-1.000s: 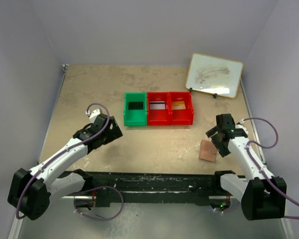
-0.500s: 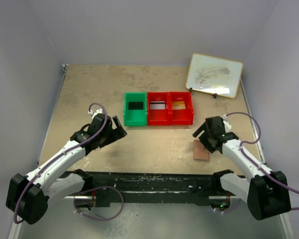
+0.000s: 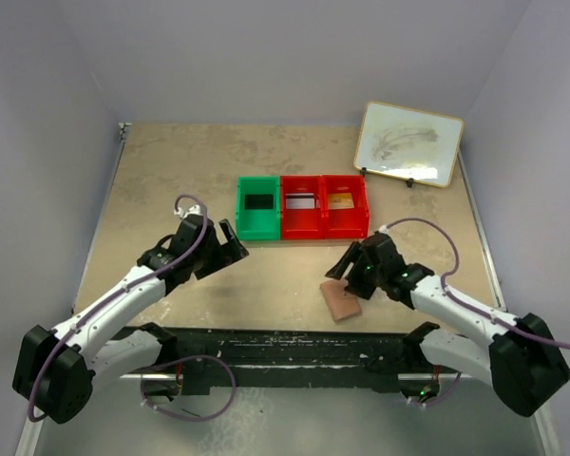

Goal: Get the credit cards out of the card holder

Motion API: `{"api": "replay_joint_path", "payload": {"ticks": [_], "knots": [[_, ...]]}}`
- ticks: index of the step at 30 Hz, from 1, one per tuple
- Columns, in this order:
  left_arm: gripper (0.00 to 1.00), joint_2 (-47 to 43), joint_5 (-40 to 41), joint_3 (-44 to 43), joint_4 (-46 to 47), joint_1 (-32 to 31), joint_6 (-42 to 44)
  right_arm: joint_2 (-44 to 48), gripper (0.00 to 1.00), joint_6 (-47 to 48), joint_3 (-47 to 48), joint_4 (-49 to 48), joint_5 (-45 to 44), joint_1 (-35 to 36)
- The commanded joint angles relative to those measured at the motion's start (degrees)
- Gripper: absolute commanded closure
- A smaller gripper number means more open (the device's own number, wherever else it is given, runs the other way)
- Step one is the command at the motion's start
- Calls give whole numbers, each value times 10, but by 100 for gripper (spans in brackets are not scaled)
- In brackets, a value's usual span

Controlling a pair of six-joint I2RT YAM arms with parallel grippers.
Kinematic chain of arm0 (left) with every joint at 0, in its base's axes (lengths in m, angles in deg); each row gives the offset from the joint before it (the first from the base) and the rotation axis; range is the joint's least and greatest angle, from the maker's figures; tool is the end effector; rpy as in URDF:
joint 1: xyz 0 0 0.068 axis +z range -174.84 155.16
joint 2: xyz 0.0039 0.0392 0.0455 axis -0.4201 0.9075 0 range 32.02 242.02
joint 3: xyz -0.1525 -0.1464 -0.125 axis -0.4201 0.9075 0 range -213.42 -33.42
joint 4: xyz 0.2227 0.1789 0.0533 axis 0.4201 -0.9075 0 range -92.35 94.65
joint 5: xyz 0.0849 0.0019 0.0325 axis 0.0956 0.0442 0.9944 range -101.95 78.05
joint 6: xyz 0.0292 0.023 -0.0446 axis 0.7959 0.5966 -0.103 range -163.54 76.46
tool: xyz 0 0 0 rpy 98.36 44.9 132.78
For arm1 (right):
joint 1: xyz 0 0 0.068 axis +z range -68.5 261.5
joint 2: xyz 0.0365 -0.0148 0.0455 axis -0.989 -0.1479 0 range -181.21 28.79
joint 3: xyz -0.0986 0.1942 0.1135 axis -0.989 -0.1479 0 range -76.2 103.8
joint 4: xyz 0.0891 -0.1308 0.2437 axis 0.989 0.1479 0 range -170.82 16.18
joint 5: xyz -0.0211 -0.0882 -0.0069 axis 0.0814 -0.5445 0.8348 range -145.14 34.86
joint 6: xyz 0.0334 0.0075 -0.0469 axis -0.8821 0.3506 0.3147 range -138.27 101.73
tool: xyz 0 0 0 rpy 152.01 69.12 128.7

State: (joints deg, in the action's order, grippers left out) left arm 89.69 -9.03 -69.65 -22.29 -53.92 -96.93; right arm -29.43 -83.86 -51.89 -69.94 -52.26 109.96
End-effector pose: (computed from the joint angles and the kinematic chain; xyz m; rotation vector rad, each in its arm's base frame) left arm 0.2189 -0.1193 0.1814 -0.5506 2.4408 -0.5789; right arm 0.2102 0.1164 0.1284 0.7769 2.3965 0.8109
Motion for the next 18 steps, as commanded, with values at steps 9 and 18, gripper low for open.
{"api": "replay_joint_path", "payload": {"ticks": [9, 18], "knots": [[10, 73, 27, -22, 104, -130, -52, -138, 24, -8, 231, 196, -158, 159], [10, 81, -13, 21, 234, -217, -124, -64, 22, -32, 107, 227, -106, 153]]}}
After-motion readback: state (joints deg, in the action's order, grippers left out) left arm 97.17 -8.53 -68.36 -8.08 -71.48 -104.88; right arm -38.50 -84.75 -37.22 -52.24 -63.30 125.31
